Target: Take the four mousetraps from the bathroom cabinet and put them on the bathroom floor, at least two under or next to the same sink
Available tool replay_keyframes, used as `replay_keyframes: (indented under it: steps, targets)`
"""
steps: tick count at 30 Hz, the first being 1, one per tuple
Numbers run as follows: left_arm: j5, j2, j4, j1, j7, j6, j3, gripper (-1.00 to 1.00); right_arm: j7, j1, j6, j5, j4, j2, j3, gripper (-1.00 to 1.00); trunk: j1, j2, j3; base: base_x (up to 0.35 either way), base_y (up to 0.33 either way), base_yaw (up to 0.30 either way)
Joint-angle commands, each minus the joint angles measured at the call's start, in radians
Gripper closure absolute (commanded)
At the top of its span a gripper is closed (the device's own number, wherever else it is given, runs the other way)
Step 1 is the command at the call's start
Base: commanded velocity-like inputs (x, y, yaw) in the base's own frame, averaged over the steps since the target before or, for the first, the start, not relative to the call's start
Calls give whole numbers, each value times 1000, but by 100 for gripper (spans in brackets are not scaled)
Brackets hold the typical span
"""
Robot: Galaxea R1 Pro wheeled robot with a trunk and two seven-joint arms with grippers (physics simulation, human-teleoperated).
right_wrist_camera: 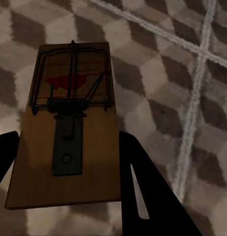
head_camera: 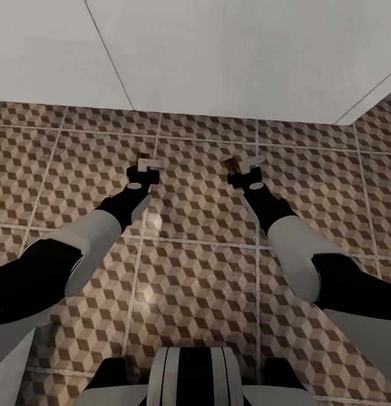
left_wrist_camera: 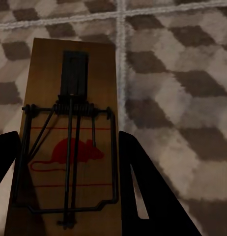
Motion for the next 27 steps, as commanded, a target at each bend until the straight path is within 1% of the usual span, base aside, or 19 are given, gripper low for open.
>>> replay_keyframes:
  steps: [1, 8, 20, 23, 24, 27]
  targets:
    - [11, 0, 1, -1, 5, -4, -9, 100, 1, 0, 5, 7, 0, 0, -4, 100, 0, 0, 0, 11, 0, 0]
    - [10, 0, 1, -1, 5, -4, -9, 100, 1, 0, 5, 7, 1, -1, -4, 100, 0, 0, 0, 56, 0, 0]
    - [11, 0, 2, -1, 5, -4, -9, 100, 2, 0, 5, 6, 9, 1, -4, 100, 0, 0, 0, 214, 0, 0]
    - [11, 0, 3, -1, 4, -4, -9, 100, 2, 0, 1, 5, 12, 1, -3, 100, 0, 0, 0, 76, 0, 0]
    - [11, 0, 6, 0, 4, -5, -9, 100, 2, 0, -16, 3, 15, 2, -2, 100, 0, 0, 0, 15, 0, 0]
    - [11, -1, 16, 0, 4, -6, -9, 100, 3, 0, -25, 3, 17, 4, -2, 100, 0, 0, 0, 9, 0, 0]
